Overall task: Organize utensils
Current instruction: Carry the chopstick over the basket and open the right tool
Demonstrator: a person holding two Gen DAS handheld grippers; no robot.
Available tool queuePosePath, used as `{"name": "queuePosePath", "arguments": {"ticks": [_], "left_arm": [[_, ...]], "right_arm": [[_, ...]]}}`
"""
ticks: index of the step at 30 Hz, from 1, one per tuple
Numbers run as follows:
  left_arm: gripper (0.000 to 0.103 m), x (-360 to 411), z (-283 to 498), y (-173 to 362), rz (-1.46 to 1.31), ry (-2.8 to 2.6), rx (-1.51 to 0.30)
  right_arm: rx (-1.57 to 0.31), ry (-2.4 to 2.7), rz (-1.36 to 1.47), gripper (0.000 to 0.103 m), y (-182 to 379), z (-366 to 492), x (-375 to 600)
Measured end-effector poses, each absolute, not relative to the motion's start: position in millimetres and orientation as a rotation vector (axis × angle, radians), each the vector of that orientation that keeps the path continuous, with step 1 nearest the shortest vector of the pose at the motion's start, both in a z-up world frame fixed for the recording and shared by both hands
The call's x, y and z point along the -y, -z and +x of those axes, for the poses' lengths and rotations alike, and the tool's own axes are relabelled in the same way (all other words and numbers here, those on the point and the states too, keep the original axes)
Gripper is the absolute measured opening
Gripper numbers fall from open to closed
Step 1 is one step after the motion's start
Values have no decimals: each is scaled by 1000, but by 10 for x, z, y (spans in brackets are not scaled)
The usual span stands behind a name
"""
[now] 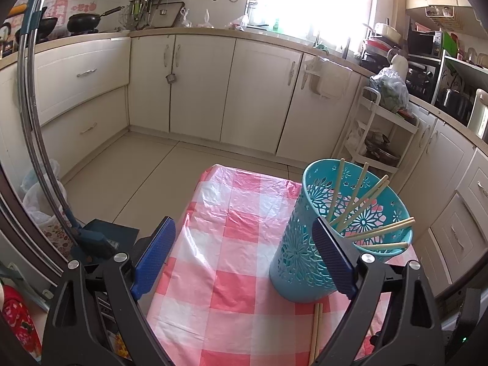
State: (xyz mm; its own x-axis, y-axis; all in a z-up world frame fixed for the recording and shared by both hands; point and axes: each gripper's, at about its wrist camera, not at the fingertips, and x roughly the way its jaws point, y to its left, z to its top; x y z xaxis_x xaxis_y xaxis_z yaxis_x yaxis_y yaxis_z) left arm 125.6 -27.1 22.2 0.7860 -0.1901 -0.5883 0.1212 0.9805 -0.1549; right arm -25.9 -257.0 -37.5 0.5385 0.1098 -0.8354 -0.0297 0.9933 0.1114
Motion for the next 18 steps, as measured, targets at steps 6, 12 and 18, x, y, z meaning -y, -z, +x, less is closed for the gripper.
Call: {"name": "queuePosePath", "arguments": {"ticks": [6,12,18], "left_arm": [[87,310,1249,-209,-100,168,-650],[87,315,1255,-199,-99,166,-656],[87,311,1256,-199,-100,166,-656]], "right_arm": [[-887,-126,214,6,-55,-264,2660],[-778,-182,285,6,-488,-222,2622],[-689,-231,292,6,-893,-161,2571]]}}
